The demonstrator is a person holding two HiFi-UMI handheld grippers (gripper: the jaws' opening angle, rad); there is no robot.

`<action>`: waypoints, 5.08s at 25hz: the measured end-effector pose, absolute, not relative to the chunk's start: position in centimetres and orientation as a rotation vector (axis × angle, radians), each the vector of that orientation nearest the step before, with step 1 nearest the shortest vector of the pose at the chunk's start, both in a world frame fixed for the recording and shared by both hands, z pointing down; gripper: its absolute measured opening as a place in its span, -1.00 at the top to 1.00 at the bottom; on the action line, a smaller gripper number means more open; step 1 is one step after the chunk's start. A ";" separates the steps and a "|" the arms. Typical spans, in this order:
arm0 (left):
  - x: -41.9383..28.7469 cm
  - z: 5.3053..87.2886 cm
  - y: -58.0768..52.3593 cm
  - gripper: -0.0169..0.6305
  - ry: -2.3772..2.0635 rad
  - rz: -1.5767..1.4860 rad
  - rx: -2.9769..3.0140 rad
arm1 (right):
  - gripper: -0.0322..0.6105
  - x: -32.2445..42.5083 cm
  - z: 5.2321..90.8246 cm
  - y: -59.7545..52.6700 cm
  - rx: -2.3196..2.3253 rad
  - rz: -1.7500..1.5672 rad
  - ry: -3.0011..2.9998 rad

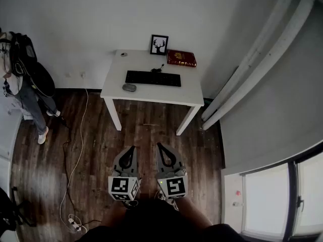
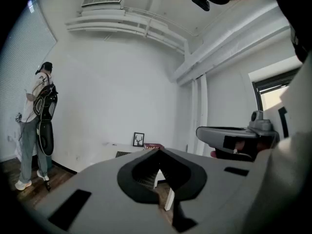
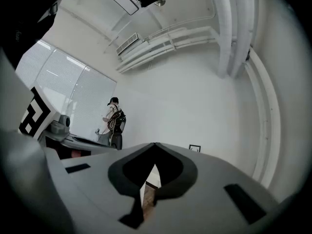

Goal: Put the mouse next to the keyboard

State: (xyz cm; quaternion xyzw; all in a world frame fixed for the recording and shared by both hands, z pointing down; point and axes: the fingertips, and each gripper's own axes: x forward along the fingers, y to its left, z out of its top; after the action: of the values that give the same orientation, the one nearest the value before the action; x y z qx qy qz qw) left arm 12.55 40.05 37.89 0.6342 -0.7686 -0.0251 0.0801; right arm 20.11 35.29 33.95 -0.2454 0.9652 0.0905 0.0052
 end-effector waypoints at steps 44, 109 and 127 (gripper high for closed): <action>-0.7 42.3 38.0 0.95 -2.253 -0.029 1.839 | 0.84 5.2 37.5 32.5 -0.755 0.224 3.093; -23.7 56.1 8.9 0.95 -2.031 0.122 1.605 | 0.28 -20.8 59.2 2.5 -0.081 0.238 4.004; -26.0 59.0 8.9 0.95 -2.009 0.126 1.534 | 0.13 -23.7 65.4 2.0 0.275 0.444 4.159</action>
State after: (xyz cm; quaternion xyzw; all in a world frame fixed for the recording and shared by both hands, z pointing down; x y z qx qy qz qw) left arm -26.04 8.92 59.02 0.5779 -0.7572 0.0477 0.3006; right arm -23.66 2.01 65.43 0.0568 0.8587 0.0917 -0.5011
